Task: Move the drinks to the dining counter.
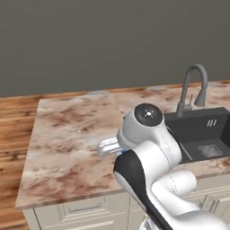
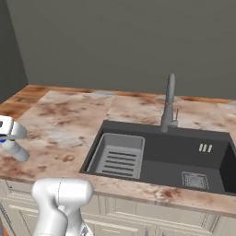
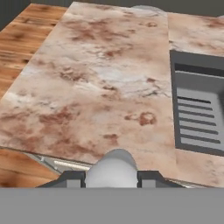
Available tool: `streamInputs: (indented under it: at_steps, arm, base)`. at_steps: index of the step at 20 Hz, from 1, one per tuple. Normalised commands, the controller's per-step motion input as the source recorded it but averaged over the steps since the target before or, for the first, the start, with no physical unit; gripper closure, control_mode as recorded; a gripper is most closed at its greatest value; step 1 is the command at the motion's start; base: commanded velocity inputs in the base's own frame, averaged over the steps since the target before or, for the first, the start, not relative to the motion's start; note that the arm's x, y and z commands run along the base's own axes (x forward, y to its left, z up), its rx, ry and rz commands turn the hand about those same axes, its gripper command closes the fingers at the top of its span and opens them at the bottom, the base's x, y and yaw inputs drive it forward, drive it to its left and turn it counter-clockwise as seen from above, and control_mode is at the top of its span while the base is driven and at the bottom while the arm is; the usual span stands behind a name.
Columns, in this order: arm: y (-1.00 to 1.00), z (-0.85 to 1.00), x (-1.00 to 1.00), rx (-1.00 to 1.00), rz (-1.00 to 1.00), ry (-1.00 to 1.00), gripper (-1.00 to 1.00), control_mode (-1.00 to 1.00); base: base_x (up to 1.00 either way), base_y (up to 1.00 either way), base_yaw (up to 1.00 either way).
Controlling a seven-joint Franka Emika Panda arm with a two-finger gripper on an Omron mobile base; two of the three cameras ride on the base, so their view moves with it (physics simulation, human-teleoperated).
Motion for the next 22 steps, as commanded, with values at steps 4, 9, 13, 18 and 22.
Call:
streamInputs:
  at_steps: [4, 9, 13, 18, 22]
  arm:
    - [0.00, 0.00, 0.00, 0.00, 0.00, 0.00, 1.00, 1.00]
    - [0.00, 0.00, 0.00, 0.00, 0.00, 0.00, 1.00, 1.00]
    - [0.00, 0.00, 0.00, 0.00, 0.00, 0.00, 1.00, 1.00]
    - [0.00, 0.00, 0.00, 0.00, 0.00, 0.00, 1.00, 1.00]
    - [0.00, 0.00, 0.14, 0.03, -0.08, 0.00, 1.00, -1.00]
  base:
    - [0.66, 0.00, -0.01]
    - [0.72, 0.00, -0.08]
    - [0.73, 0.13, -0.38]
    - [0.58, 0.08, -0.46]
    - [0.43, 0.10, -0.29]
